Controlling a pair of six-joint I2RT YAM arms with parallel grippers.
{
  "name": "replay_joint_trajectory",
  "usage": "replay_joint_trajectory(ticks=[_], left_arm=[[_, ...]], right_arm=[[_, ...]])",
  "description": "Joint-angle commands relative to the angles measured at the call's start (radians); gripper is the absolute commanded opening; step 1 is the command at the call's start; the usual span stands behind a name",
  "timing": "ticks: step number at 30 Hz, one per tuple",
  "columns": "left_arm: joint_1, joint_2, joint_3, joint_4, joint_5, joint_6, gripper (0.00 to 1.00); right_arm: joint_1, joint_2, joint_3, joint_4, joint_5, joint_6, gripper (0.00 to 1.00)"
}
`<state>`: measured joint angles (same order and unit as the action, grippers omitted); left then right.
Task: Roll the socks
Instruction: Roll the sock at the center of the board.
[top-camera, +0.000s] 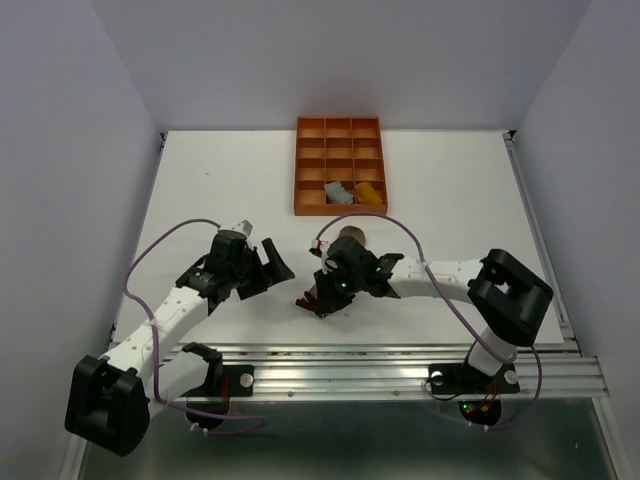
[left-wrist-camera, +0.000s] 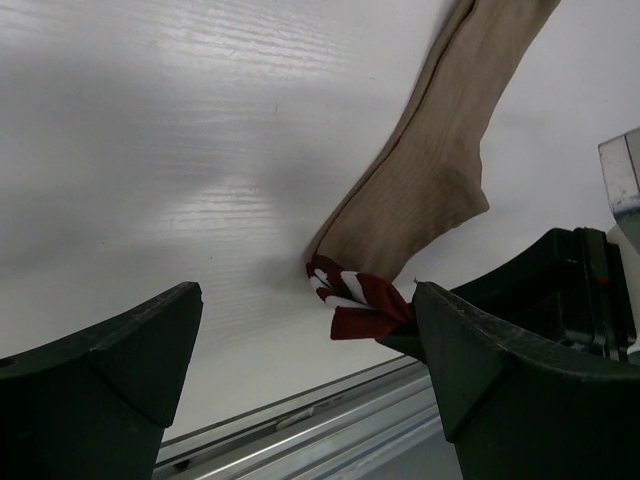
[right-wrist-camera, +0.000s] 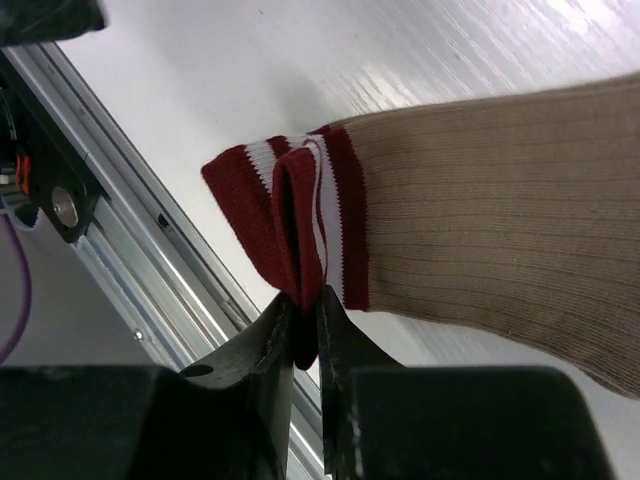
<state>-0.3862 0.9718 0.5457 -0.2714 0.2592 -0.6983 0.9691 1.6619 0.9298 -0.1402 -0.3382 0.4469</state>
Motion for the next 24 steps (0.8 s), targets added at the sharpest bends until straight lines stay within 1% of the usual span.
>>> replay_joint_trajectory(ticks=[1, 4, 6, 12, 17, 24], left_arm=[[-0.020, 0.001, -0.023, 0.023, 0.020, -0.010, 0.99], [-0.036, 0.007, -0.026, 0.028, 0.023, -0.015, 0.98], [-0.042, 0.010, -0.029, 0.031, 0.023, -0.018, 0.98], [-0.069, 0.025, -0.049, 0.075, 0.052, -0.027, 0.98], [-0.126, 0.073, -0.073, 0.167, 0.087, -0.040, 0.96], [-0.169, 0.145, -0.115, 0.276, 0.129, -0.053, 0.93]], right_arm=[[-0.052, 0.028, -0.040, 0.093, -0.131, 0.075, 0.10], [-0.081, 0.044, -0.077, 0.164, -0.208, 0.113, 0.09], [-0.107, 0.059, -0.086, 0.169, -0.219, 0.130, 0.09], [-0.150, 0.093, -0.112, 0.182, -0.211, 0.185, 0.09], [-0.202, 0.110, -0.141, 0.179, -0.186, 0.249, 0.09], [-0.211, 0.157, -0.141, 0.175, -0.200, 0.263, 0.09]])
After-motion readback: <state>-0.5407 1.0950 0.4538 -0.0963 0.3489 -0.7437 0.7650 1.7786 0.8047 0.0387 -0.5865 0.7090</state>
